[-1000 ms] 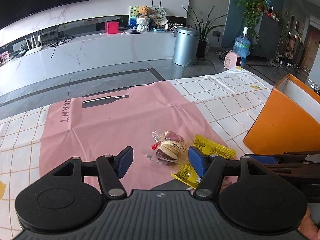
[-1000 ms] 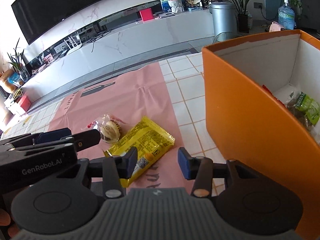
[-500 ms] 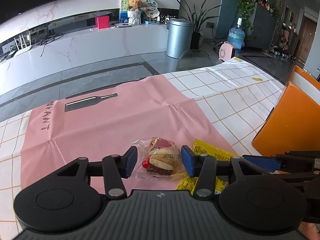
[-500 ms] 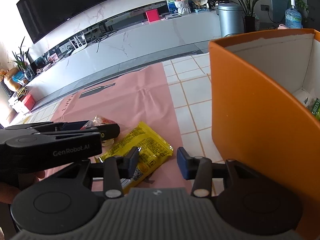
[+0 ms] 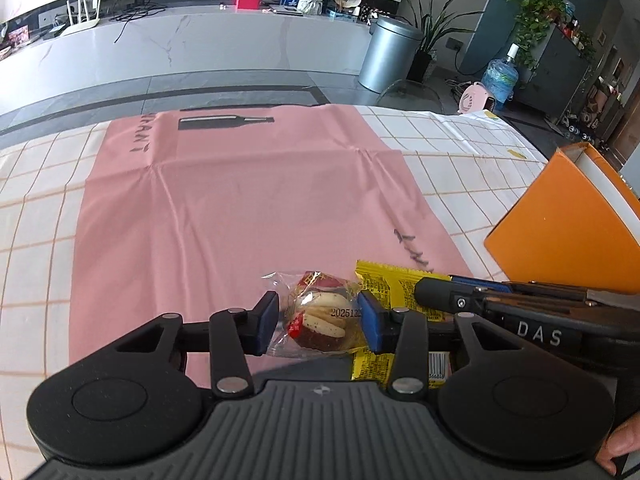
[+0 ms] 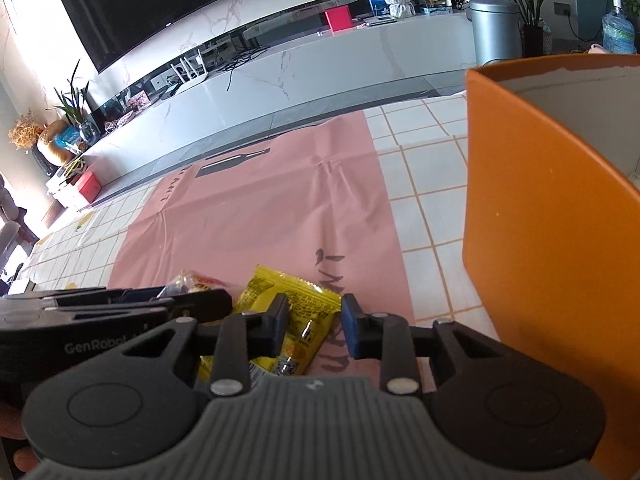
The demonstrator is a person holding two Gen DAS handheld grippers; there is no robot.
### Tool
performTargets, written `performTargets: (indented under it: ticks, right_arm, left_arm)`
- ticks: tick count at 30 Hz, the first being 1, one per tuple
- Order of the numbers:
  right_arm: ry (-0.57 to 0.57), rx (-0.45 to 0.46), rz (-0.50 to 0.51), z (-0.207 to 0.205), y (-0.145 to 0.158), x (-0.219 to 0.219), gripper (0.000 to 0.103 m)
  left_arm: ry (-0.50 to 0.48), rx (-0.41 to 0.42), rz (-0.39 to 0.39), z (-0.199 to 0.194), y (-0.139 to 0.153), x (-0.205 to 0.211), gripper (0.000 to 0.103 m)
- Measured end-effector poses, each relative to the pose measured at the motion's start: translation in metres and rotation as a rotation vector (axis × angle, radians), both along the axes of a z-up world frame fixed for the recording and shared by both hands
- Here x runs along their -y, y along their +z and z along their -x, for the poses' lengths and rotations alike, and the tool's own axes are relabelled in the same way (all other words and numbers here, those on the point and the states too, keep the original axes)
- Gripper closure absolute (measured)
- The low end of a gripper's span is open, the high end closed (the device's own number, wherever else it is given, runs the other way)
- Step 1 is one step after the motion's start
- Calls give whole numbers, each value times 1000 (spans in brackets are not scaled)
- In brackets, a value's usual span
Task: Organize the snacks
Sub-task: 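Close the left tool on the wrapped cake while the right tool closes on the yellow packet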
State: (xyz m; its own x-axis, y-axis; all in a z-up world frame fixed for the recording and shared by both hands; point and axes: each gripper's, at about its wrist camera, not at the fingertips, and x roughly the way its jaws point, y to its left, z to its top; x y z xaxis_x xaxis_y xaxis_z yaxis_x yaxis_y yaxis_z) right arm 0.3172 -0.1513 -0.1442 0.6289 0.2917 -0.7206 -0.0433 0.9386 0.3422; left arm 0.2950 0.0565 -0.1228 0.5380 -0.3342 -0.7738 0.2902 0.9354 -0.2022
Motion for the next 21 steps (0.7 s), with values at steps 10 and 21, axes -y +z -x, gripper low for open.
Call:
performTargets:
  ticks: [10, 21]
  right_arm:
    - [92, -48, 11, 48, 3, -19, 81]
    - [157, 16, 103, 114, 15, -47, 48]
  left_arm:
    - [94, -73, -35, 72, 9, -12, 54]
    - [190, -66, -72, 118, 14, -38, 54]
